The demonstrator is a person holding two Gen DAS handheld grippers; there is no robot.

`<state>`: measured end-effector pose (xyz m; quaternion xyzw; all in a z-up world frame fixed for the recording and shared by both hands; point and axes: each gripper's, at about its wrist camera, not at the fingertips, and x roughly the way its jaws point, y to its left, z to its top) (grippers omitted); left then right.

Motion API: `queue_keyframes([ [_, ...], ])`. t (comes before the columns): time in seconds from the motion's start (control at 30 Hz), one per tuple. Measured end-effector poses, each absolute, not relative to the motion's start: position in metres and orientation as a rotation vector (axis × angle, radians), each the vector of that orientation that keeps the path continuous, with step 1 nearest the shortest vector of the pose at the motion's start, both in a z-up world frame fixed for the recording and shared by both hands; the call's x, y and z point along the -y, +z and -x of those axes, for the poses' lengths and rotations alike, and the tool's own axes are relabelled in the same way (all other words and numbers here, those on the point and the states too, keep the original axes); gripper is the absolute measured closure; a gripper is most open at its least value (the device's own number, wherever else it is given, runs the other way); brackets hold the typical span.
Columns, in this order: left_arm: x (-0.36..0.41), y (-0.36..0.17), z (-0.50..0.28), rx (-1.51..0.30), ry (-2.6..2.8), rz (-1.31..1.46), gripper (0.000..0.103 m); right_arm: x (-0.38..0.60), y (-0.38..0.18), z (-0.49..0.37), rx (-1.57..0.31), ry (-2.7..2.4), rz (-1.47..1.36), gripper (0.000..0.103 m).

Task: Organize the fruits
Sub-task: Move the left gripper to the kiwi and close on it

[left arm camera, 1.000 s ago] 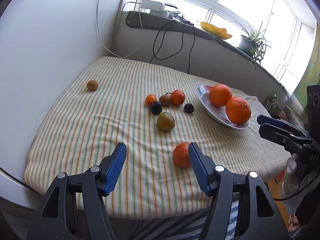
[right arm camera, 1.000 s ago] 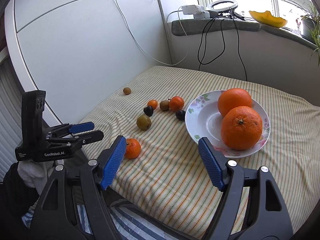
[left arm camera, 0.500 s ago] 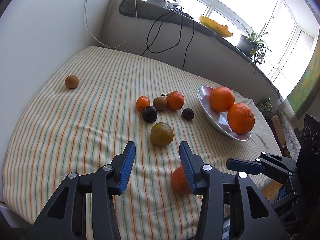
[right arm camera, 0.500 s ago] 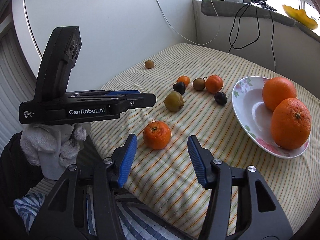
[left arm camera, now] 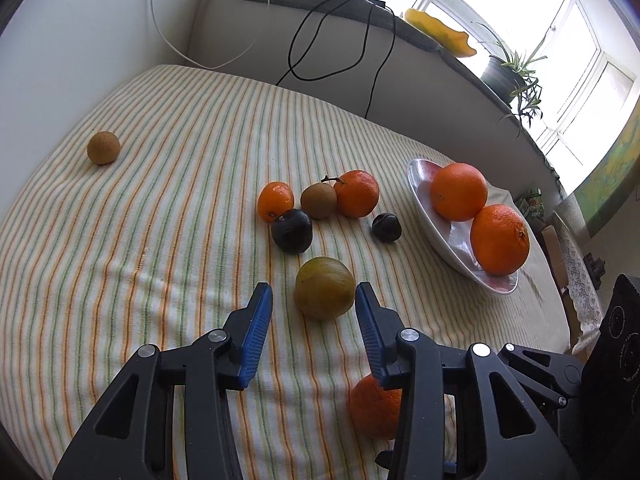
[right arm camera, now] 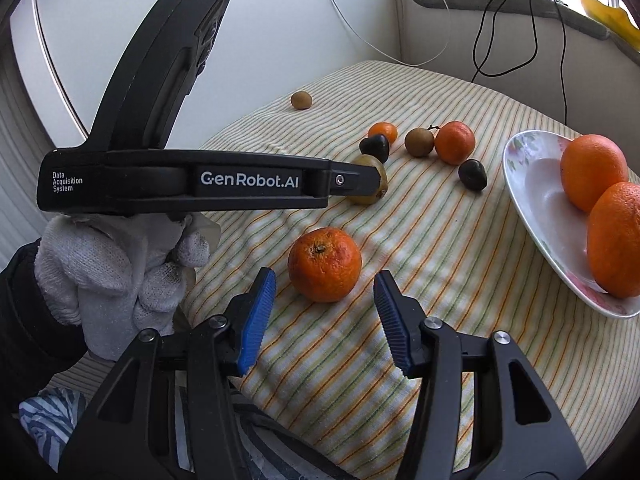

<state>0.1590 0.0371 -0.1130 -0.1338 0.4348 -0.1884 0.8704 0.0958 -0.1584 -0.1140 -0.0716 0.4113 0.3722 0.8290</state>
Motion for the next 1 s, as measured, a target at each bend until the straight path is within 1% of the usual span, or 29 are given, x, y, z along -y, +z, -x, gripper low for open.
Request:
queue_keyframes([
  [0.13,-0.037,-0.113,-0.163,-0.915,-0.405,0.281,0.063,0.157,-0.117,-0.104,-0.887,0.788,0.154,0.049],
  [0.2,-0.034,-0.114,-0.164,-0.918,-0.411,0.275,0.066,0.156,-0.117,-0.108,-0.891,0.790,0.149,0.053],
  [0.23,-0.033,-0.114,-0.164,-0.921,-0.414,0.275,0.068,0.157,-0.117,-0.108,-0.893,0.792,0.145,0.053],
  [0.33,-0.034,-0.116,-0.164,-0.921,-0.412,0.276,0.069,0.152,-0.117,-0.112,-0.893,0.797,0.156,0.054],
  [0.4,-0.034,-0.116,-0.164,-0.920,-0.418,0.282,0.074,0.151,-0.118,-0.113,-0.897,0.801,0.156,0.055],
  [0.63,-0.036,-0.116,-0.164,-0.918,-0.422,0.288,0.075,0.146,-0.121,-0.115,-0.903,0.808,0.164,0.055],
  [0.67,-0.036,-0.116,-0.163,-0.916,-0.422,0.288,0.075,0.146,-0.121,-0.115,-0.902,0.807,0.164,0.060],
  [0.7,-0.035,-0.116,-0.163,-0.915,-0.421,0.286,0.075,0.146,-0.121,-0.116,-0.905,0.810,0.161,0.061],
  [1.0,-0.033,-0.114,-0.161,-0.906,-0.411,0.291,0.076,0.151,-0.119,-0.115,-0.912,0.813,0.130,0.062],
])
